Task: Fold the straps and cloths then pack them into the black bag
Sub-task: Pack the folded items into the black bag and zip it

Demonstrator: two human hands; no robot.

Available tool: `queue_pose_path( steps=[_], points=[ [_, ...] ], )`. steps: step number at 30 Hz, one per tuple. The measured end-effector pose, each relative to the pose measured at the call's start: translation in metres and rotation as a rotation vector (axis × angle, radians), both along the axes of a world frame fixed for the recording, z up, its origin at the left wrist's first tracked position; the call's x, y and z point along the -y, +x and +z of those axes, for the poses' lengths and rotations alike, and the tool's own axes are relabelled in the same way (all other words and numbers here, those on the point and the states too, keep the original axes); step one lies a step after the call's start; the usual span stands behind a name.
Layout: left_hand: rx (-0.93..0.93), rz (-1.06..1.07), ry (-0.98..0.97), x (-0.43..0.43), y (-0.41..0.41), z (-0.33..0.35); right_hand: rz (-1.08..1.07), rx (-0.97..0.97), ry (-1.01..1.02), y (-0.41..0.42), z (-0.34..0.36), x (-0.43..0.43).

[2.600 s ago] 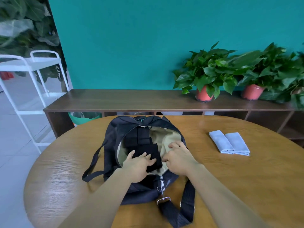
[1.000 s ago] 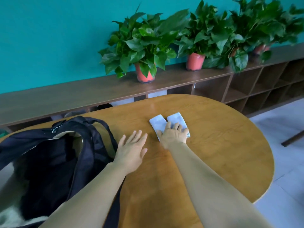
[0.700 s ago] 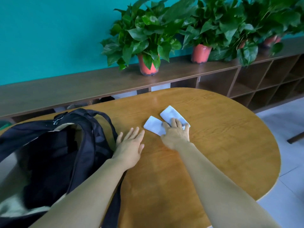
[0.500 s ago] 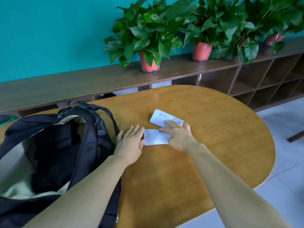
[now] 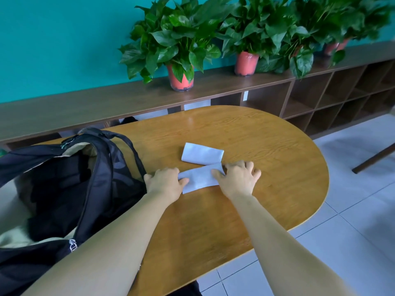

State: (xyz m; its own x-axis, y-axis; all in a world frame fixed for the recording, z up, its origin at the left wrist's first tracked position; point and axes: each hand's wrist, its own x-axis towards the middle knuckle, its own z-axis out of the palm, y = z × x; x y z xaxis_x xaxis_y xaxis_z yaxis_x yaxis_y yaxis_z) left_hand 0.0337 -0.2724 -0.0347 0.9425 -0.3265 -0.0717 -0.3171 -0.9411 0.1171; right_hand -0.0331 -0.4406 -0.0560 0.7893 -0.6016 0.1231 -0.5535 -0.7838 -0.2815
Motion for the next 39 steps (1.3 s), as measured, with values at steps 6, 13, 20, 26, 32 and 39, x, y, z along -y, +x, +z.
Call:
queue_pose_path(
  steps=[6, 13, 20, 26, 32, 39],
  points=[
    [-0.107, 0.095, -0.128, 0.006, 0.003, -0.001, -0.041, -0.055, 0.227, 0.013, 0.003, 0.002],
    [-0.348, 0.184, -0.682, 0.002, 0.001, 0.006, -0.015, 0.078, 0.423, 0.006, 0.01, 0.004],
    [-0.406, 0.215, -0.971, -0.02, -0.009, 0.049, 0.022, 0.201, 0.625, -0.006, 0.059, -0.004],
    [-0.309, 0.215, -1.034, -0.085, -0.012, 0.103, 0.14, 0.257, 0.601, -0.003, 0.116, -0.061],
    [-0.277, 0.363, -1.089, -0.202, -0.015, 0.131, 0.327, 0.203, 0.575, 0.017, 0.148, -0.166],
    [-0.117, 0.567, -1.065, -0.297, -0.007, 0.116, 0.432, 0.12, 0.255, 0.052, 0.143, -0.28]
  ],
)
